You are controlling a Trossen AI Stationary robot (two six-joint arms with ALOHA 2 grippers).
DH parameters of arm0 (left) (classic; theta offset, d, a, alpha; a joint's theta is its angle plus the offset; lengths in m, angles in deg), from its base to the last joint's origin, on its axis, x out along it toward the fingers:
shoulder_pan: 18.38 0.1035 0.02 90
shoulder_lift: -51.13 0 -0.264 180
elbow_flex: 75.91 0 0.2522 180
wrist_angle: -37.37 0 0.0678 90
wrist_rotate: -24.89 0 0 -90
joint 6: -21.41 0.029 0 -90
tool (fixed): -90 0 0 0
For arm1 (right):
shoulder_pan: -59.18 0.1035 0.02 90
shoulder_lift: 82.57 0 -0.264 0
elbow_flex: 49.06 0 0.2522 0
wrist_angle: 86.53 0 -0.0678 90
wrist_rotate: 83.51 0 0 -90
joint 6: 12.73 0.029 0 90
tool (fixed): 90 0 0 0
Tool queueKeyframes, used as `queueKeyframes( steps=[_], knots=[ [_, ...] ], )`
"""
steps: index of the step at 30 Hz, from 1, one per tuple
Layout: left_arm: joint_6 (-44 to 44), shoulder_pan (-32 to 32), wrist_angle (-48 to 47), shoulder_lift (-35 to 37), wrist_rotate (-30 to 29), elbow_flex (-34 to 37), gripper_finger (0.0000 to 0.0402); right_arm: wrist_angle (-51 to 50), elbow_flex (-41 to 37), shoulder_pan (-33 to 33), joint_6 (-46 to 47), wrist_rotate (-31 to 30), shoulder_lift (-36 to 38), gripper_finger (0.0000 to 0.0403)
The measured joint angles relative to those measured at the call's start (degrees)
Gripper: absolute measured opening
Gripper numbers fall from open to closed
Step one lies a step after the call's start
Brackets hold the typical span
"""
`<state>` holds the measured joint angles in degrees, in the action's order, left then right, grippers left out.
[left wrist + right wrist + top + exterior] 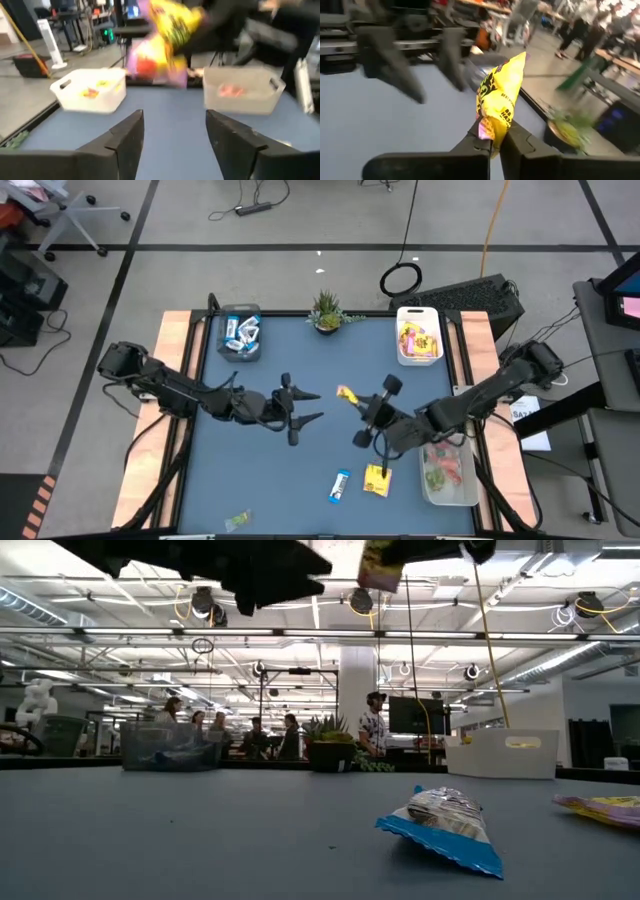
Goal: Sort candy
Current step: Put the bottom left yellow candy pack into the white bin
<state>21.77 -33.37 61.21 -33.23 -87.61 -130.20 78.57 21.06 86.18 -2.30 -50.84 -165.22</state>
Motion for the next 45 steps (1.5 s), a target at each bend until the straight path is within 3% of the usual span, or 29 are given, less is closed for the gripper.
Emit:
queueKeyframes(
  steps=[6, 11, 16, 22, 31, 41, 45],
  knots=[
    [0.16, 0.13, -1.61, -0.88, 0.10, 1.69, 0.0221, -25.09, 0.02, -3.75, 13.41, 0.67, 8.25, 0.0008],
    [-0.54, 1.30, 9.77, -0.84, 1.19, 8.58, 0.0221, -50.02, 0.02, -11.98, 31.17, 0.68, 11.74, 0.0008],
    [-1.53, 2.33, 19.07, -0.85, 1.63, 14.41, 0.0221, -63.38, -0.04, -22.24, 39.87, 2.58, 12.06, 0.0008],
    [-3.05, 2.97, 22.13, -0.87, 1.65, 16.13, 0.0222, -59.94, -3.47, -37.41, 31.73, 6.89, 12.04, 0.0008],
    [-3.02, 2.97, 22.00, -0.87, 1.69, 16.17, 0.0222, -42.15, -7.88, -55.78, 12.46, 15.57, 10.95, 0.0008],
    [-3.06, 2.97, 21.92, -0.87, 1.70, 16.17, 0.0222, -35.21, -7.87, -65.91, 3.98, 20.14, 1.52, 0.0012],
    [-3.04, 2.97, 21.89, -0.87, 1.70, 16.17, 0.0222, -34.95, -7.85, -66.19, 3.92, 20.17, 0.02, 0.0044]
  ],
)
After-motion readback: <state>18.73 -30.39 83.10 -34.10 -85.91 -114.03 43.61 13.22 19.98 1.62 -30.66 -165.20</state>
